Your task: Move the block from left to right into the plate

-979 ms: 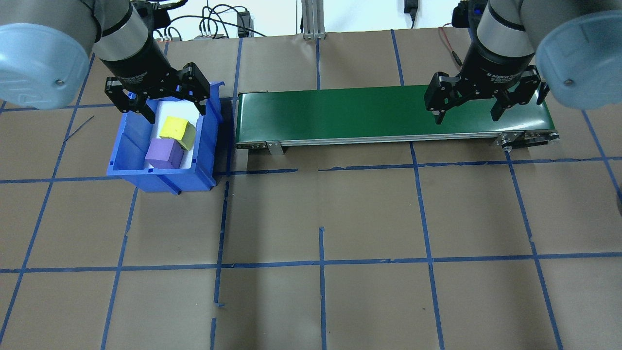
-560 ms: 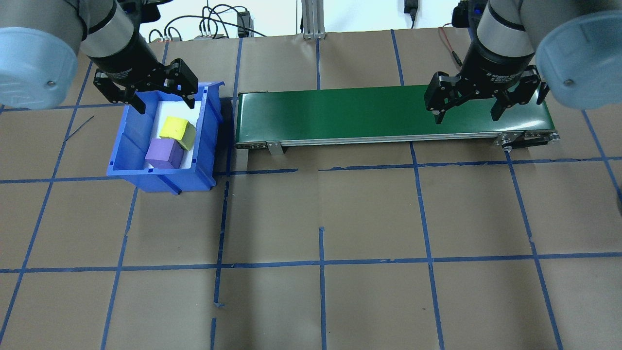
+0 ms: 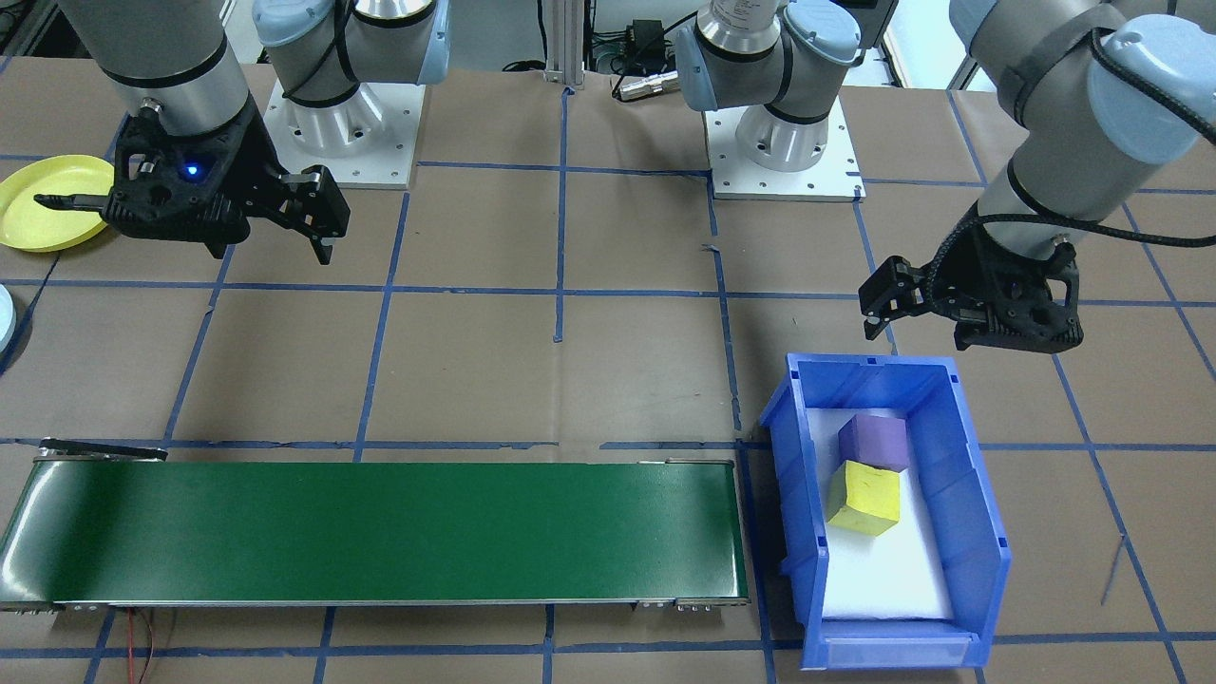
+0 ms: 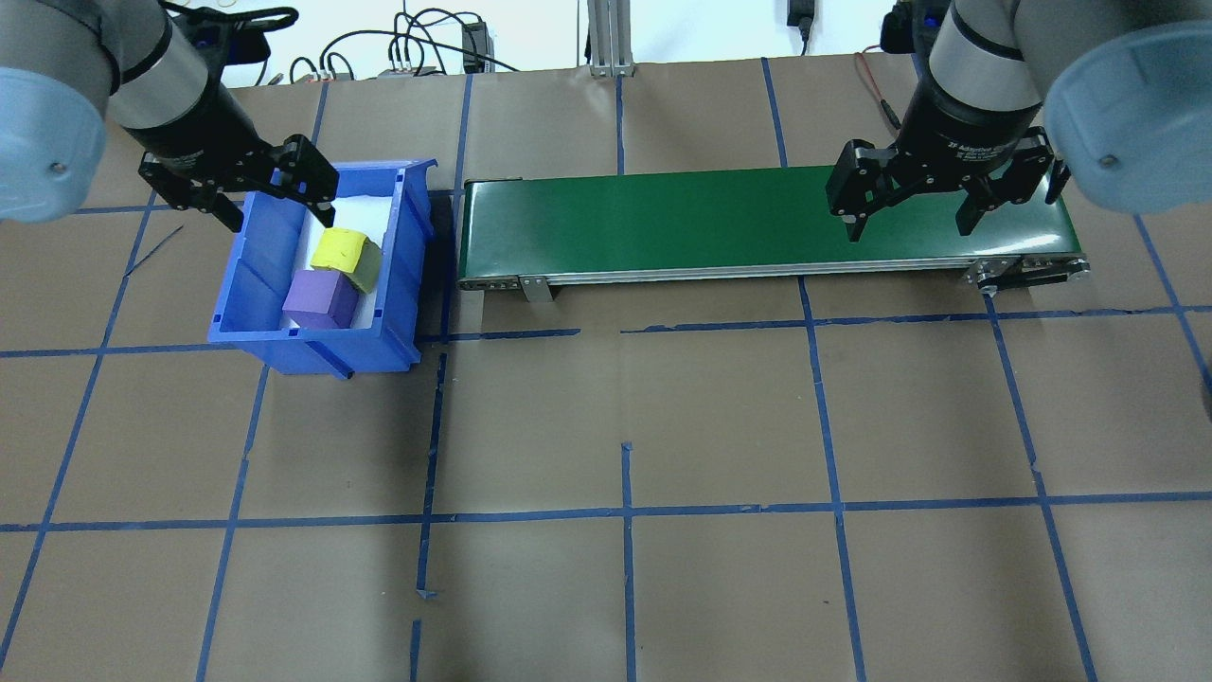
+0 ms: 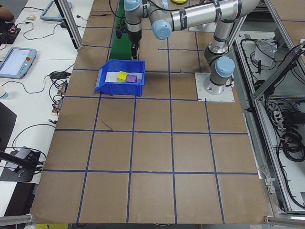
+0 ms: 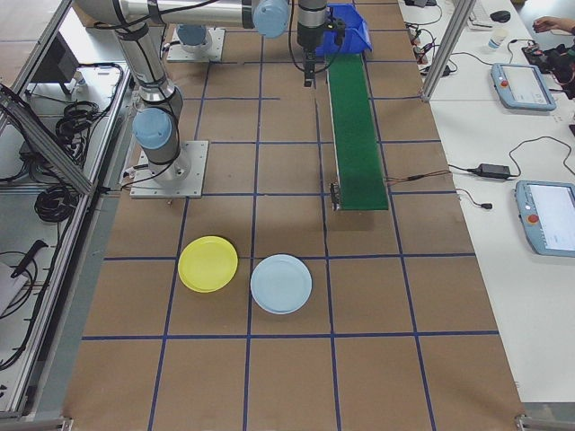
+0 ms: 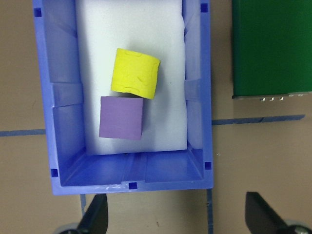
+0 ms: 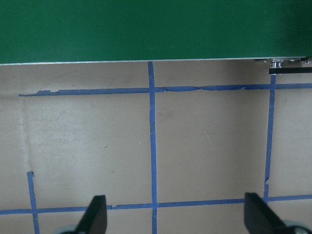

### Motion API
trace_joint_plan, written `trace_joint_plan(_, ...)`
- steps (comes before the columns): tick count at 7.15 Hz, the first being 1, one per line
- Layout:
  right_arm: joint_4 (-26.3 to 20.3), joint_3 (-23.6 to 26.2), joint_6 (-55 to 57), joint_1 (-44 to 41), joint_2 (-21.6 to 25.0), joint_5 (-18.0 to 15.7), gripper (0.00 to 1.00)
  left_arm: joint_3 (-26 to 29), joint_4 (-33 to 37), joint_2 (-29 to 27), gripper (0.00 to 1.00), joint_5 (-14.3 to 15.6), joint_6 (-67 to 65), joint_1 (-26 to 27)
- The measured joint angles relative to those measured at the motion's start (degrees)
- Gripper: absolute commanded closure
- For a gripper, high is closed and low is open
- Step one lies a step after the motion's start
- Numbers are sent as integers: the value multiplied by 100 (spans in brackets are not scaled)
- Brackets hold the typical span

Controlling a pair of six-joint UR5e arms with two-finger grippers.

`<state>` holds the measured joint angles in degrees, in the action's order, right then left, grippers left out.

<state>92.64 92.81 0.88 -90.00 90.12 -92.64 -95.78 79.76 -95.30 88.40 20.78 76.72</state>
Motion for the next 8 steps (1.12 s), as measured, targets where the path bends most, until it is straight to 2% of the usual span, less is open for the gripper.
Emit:
trace_joint_plan(3,0,0,0,0,0,0,0,-152,-544,-239,0,-34,520,-75)
trace_joint_plan(6,0,0,0,0,-3,0,0,-348,-1513,-996,0,-57,567,-71)
trace_joint_plan(8,0,0,0,0,-3,0,0,-514,-1687,-1184,0,-36,651,-70)
